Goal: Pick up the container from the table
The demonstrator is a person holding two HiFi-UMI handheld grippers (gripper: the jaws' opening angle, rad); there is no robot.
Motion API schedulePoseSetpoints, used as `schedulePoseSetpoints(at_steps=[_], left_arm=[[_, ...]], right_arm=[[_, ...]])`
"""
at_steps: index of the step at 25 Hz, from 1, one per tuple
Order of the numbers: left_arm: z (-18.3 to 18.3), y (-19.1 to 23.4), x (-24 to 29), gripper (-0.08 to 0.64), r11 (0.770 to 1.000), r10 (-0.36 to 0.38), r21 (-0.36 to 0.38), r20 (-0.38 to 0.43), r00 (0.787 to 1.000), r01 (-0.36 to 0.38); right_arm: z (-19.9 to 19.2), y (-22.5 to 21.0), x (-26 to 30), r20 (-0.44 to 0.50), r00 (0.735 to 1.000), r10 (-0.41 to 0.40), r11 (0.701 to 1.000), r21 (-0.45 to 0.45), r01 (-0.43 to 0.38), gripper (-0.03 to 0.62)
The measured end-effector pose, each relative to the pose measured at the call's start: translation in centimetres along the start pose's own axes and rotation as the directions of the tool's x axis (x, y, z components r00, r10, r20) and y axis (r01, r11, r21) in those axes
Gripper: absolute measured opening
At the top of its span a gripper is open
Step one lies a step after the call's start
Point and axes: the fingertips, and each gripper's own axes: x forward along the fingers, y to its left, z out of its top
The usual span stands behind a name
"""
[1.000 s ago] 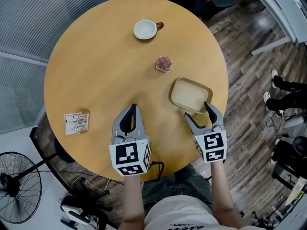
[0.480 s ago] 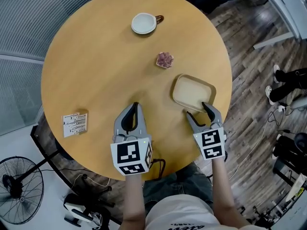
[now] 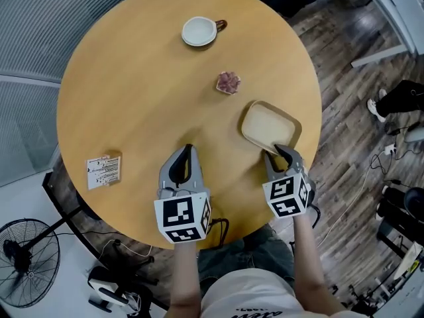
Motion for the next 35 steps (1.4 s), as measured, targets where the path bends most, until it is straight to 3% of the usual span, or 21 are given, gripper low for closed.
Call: schedulePoseSetpoints(at_steps=[4, 9, 19, 29, 35], left_arm=[[-0.4, -0.2, -0.4, 0.0, 1.0, 0.001, -0.003, -0.009, 1.0, -0.001], [-0.5, -0.4, -0.7, 0.0, 1.0, 0.004, -0.008, -0.007, 1.0, -0.004], [2.0, -0.7, -2.4, 0.0, 1.0, 0.025, 0.01, 0.063, 0.998, -0.026], [5.2, -0.6, -6.7, 0.0, 0.997, 0.073, 0.002, 0.17, 0.983, -0.074], [7.4, -0.2, -10.5, 0.0, 0.993, 0.111, 0.009, 0.253, 0.961, -0.117]], right_arm=[[-0.2, -0.3, 0.2, -0.03, 1.0, -0.003, 1.0, -0.011, 0.002, 0.066], [0.1, -0.6, 0.4, -0.037, 0.999, -0.015, 1.0, 0.005, 0.015, 0.048], [3.3, -2.1, -2.9, 0.119, 0.993, -0.021, 0.977, 0.213, -0.005, 0.044], [8.6, -3.1, -9.4, 0.305, 0.946, -0.108, 0.975, 0.22, 0.04, 0.044], [11.2, -2.9, -13.1, 0.402, 0.905, -0.136, 0.975, 0.217, 0.05, 0.044]])
